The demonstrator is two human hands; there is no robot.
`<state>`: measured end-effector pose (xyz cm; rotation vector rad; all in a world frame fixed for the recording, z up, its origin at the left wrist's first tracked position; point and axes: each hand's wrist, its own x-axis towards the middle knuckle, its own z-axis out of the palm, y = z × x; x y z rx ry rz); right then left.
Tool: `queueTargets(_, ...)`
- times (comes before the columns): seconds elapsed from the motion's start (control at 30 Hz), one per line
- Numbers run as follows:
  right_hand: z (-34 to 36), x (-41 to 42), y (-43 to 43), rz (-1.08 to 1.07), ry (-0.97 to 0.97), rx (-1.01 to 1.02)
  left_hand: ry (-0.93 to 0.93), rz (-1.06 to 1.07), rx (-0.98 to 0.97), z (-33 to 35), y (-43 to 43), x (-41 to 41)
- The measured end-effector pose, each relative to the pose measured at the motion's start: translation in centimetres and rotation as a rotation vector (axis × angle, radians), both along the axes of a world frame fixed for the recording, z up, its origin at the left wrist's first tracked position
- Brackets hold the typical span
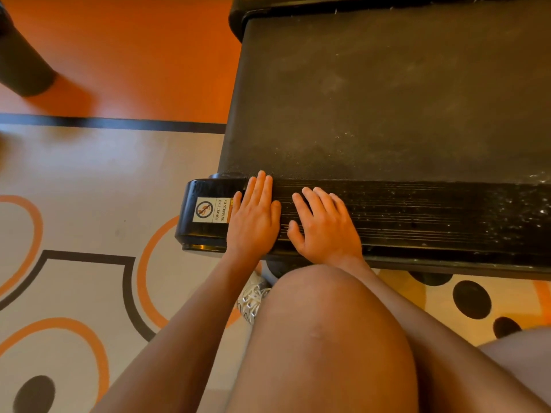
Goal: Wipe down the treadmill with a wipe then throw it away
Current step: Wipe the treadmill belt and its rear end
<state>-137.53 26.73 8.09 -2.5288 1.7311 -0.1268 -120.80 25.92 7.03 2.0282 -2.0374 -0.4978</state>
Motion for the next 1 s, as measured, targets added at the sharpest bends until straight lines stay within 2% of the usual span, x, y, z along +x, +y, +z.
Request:
queueTargets(0.13, 0.2, -0.1, 0.0, 0.0, -0.011, 0.034, 0.005, -0.005, 0.01, 0.0, 0.0, 0.0)
queueTargets(0.23, 1.1, -0.5, -0.3, 0.01, -0.158, 0.063, 0.019, -0.015, 0.015, 0.2, 0.2, 0.2)
queueTargets(0.3, 2.3, -2.2, -0.4, -0.039, -0.296, 0.003, 0.037, -0.019, 0.02, 0.3, 0.2, 0.3)
queueTargets(0.37, 3.9, -5.6, -0.4, -0.122, -0.336, -0.1, 0.048, -0.019, 0.022, 0.3, 0.1, 0.3)
queueTargets(0.47, 5.4, -12.8, -0.1, -0.23, -0.203, -0.156, 0.044, -0.019, 0.02, 0.2, 0.1, 0.3)
queueTargets(0.6, 3.7, -18.5, 1.1, -0.241, -0.014, -0.018, 0.035, -0.017, 0.022, 0.1, -0.1, 0.3)
queueTargets(0.83, 1.9, -18.5, 2.0, -0.276, -0.024, -0.116, 0.001, -0.022, 0.027, 0.1, 2.1, -0.2)
queueTargets(1.0, 1.8, -18.7, 2.0, -0.268, -0.011, -0.135, -0.007, -0.03, 0.07, 0.2, -1.5, 0.1)
